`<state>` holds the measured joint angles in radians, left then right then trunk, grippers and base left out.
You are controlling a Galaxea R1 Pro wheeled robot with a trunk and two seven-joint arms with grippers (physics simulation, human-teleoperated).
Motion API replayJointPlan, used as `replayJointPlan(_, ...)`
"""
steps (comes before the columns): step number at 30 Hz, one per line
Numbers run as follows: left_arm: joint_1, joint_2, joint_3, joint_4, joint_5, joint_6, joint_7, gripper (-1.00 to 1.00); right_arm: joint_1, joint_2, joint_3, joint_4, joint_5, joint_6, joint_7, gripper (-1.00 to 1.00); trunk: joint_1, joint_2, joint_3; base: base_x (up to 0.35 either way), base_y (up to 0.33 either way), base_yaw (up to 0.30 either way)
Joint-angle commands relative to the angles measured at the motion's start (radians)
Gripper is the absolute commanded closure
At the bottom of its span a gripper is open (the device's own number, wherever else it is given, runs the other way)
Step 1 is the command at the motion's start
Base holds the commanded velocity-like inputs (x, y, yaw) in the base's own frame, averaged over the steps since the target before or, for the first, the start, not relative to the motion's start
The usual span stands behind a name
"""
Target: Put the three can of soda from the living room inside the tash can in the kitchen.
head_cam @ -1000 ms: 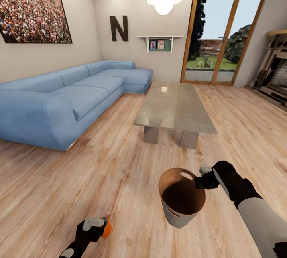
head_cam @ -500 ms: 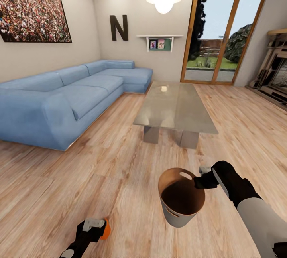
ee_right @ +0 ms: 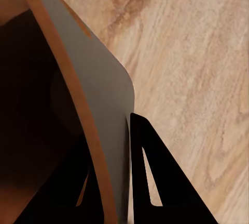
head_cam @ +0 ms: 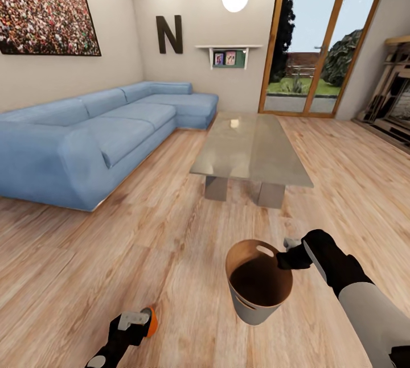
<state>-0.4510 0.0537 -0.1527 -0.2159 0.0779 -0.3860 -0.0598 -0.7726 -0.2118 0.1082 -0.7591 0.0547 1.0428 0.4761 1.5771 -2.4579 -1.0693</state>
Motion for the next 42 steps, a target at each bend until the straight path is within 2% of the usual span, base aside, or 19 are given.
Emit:
replayJointPlan(1,0.000,0.000,0.000,0.000,0.000,0.001,0.000,-1.00,-0.001,0.000,-0.001,0.000,-0.025,0.004,0.007,1.00,0.000,0.000,-0.001,0.196,0.000,0.000)
replayJointPlan(8,0.000,0.000,-0.001,0.000,0.000,0.000,0.000,-1.00,-0.001,0.000,0.002,-0.001,-0.025,0.004,0.007,1.00,0.000,0.000,-0.002,0.180,0.000,0.000)
replayJointPlan(22,0.000,0.000,0.003,0.000,0.001,0.000,0.003,-1.00,-0.001,-0.001,-0.003,0.000,-0.025,0.004,0.007,1.00,0.000,0.000,-0.004,0.010,0.000,0.000)
replayJointPlan(28,0.000,0.000,0.004,0.000,0.000,0.000,0.003,-1.00,-0.001,-0.001,-0.004,-0.001,-0.025,0.004,0.007,1.00,0.023,-0.042,-0.024,0.000,0.000,0.000)
replayJointPlan(35,0.000,0.000,0.003,0.000,0.000,0.000,0.003,-1.00,-0.001,-0.006,-0.006,-0.001,-0.027,0.004,0.007,1.00,0.026,-0.044,-0.059,0.000,0.000,0.000)
replayJointPlan(42,0.000,0.000,0.002,0.000,0.000,-0.001,0.002,-1.00,0.000,-0.009,-0.005,-0.063,-0.029,0.004,0.008,1.00,0.026,-0.044,-0.066,0.000,0.000,0.000)
